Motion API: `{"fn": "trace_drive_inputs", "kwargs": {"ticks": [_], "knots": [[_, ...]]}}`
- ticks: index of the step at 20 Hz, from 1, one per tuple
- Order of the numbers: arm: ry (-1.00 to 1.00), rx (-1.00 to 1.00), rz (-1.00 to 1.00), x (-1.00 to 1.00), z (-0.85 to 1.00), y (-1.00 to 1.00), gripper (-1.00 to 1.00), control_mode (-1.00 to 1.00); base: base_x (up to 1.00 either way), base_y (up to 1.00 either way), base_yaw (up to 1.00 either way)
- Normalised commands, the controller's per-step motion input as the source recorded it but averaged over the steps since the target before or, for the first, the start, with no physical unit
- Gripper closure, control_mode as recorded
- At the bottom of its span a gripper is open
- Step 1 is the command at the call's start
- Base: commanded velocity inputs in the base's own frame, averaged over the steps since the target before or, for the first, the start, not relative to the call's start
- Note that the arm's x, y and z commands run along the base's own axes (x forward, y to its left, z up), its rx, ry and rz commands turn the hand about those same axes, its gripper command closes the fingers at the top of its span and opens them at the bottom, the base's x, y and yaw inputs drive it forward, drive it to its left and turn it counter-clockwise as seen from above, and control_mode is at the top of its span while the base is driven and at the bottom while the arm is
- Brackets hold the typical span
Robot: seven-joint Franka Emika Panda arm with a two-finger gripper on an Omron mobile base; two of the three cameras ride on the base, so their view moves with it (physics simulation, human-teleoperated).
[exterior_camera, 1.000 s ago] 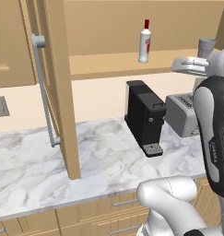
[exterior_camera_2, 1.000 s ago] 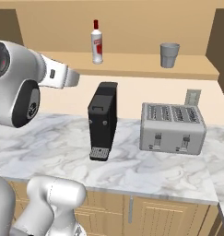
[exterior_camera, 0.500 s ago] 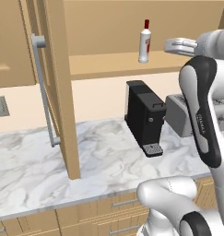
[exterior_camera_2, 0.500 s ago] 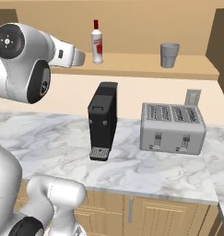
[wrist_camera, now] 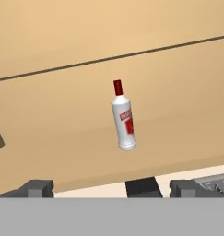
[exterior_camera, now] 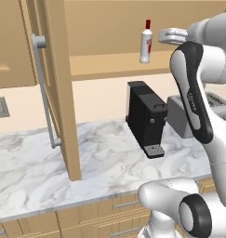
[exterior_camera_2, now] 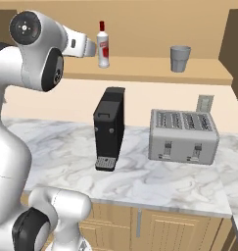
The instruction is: There is a bowl on the dining counter. Grab a lemon wedge from the fridge and place it in the bowl. Then get the liquor bottle and glass cup from the cabinet and place them next to the bowl.
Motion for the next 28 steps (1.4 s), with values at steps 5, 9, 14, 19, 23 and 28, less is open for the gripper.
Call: {"fn": "trace_drive_inputs", "kwargs": {"ticks": [5,9,14,19,23,28], "knots": [[-0.01,-0.03,0.0,0.52,0.0,0.0,-1.0,-1.0,0.0,0.0,0.0],[0.01,-0.02,0.0,0.68,0.0,0.0,-1.0,-1.0,0.0,0.0,0.0],[0.03,-0.02,0.0,0.56,0.0,0.0,-1.0,-1.0,0.0,0.0,0.0],[0.03,0.0,0.0,0.6,0.0,0.0,-1.0,-1.0,0.0,0.0,0.0],[0.0,0.0,0.0,0.57,0.0,-0.04,-1.0,-1.0,0.0,0.0,0.0],[0.0,0.0,0.0,0.58,0.0,-0.13,-1.0,-1.0,0.0,0.0,0.0]]}}
